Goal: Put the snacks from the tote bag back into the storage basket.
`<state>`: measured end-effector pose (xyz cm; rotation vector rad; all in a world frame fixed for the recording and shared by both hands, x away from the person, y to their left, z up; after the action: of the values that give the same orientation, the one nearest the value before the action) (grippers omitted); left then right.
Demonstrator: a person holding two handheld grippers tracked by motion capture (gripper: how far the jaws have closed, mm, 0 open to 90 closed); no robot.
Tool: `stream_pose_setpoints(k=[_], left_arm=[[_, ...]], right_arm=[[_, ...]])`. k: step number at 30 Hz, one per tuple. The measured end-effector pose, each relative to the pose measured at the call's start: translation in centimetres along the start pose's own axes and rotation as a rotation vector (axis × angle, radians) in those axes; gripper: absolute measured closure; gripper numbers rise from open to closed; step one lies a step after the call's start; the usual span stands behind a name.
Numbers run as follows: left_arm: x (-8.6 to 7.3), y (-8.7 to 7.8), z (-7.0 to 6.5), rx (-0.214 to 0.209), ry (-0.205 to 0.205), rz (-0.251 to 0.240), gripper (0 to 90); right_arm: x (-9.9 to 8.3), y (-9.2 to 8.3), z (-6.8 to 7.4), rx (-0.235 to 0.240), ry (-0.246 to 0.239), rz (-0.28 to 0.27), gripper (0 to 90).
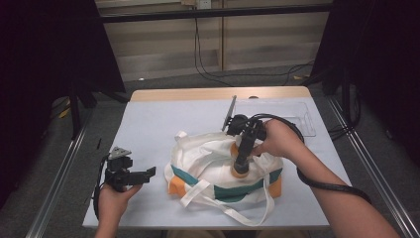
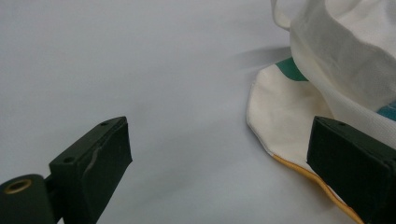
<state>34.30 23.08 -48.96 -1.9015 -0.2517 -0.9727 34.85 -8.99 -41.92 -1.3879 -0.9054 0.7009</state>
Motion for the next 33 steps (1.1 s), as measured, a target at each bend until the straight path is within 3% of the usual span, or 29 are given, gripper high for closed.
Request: stream_pose_setpoints(k=[33], left_arm=[[-0.1,-0.1,0.2,-0.002,0.0,0.003,6.4]], right_arm=[[0.6,-4.7,-1.8,0.005,0.03,0.028,29.9]])
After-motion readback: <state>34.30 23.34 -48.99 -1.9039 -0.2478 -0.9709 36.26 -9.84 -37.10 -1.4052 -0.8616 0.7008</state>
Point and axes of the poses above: each handheld gripper's, and its own axes: y roughly forward along the jaws, x roughly out of its top, z roughly to its left, the point moved 8 cm from there along y, roughly forward along the jaws, and after that the axes turned 8 degrees about -x, right-handed, at the moved point
